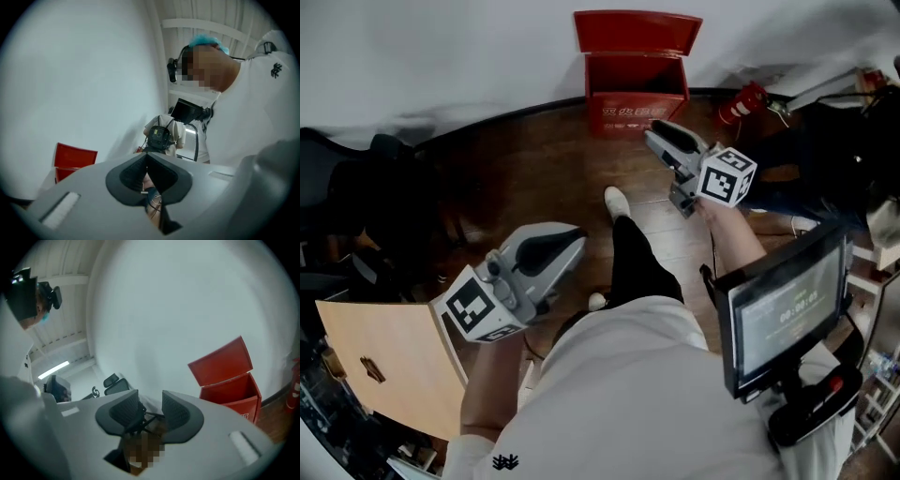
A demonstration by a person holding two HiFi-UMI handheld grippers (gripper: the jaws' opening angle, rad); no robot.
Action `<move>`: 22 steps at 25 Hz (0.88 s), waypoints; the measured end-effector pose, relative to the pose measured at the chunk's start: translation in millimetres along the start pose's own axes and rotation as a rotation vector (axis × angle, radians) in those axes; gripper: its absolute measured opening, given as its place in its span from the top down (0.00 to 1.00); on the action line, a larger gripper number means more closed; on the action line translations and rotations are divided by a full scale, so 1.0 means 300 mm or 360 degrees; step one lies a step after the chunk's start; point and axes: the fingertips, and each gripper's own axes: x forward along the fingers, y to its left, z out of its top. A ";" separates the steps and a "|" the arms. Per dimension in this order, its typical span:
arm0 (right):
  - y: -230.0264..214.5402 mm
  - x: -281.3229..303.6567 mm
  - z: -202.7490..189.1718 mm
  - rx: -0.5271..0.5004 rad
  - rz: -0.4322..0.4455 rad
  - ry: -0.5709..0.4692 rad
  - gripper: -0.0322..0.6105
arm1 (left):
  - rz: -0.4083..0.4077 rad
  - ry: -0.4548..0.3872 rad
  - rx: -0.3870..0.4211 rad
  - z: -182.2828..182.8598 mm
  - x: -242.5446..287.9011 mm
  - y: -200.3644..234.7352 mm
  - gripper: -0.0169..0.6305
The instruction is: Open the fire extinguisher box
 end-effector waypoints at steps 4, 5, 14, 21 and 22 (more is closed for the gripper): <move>0.047 0.225 -0.085 0.0106 0.0120 0.0065 0.73 | 0.0199 0.0129 -0.0084 -0.026 -0.098 0.287 0.98; 0.066 0.376 -0.101 0.0171 0.0204 0.0092 0.73 | 0.0315 0.0188 -0.0130 0.000 -0.159 0.412 0.98; 0.365 0.503 -0.040 -0.0015 0.0462 0.0128 0.73 | 0.0551 0.0345 -0.0111 0.084 -0.367 0.495 0.98; 0.473 0.286 -0.017 -0.0202 0.0527 0.0096 0.73 | 0.0539 0.0284 -0.0083 0.026 -0.252 0.333 0.98; 0.483 0.249 -0.021 -0.0207 0.0542 0.0094 0.73 | 0.0540 0.0278 -0.0082 0.010 -0.232 0.303 0.98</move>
